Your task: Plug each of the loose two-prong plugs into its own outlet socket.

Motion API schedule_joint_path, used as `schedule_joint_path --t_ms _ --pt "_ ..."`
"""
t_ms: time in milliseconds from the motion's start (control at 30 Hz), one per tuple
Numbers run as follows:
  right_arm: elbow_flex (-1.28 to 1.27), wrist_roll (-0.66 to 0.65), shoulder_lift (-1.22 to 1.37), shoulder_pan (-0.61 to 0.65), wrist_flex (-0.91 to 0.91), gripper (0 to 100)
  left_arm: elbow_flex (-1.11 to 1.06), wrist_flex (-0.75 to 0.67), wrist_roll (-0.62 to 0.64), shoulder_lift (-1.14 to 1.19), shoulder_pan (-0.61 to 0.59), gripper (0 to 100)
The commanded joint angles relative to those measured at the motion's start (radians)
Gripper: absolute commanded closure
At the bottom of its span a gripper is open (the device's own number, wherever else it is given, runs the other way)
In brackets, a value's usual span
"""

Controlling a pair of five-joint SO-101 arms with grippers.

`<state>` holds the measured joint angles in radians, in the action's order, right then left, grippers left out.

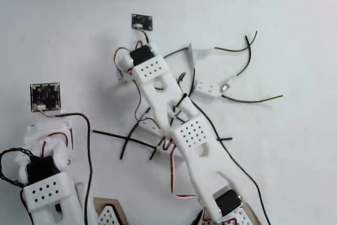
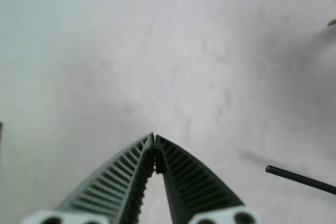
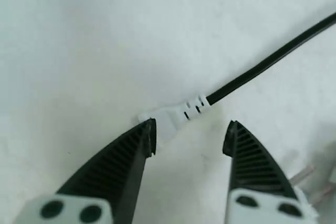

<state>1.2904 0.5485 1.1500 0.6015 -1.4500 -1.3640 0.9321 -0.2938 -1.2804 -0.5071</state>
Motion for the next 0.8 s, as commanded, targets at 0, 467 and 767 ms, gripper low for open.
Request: schedule_joint_path --t_ms 0,467,767 --pt "0.04 0.008 0.002 0.022 0.021 79.7 0.005 -0.025 -0.011 -0.021 -0.01 97" --pt "0.035 0.008 0.108 0.035 0.104 89.7 0.005 -0.025 -0.011 -0.021 -0.01 97" --pt "0.043 -0.002 0.119 0.031 0.051 97.6 0.005 -0.025 -0.011 -0.021 -0.01 97"
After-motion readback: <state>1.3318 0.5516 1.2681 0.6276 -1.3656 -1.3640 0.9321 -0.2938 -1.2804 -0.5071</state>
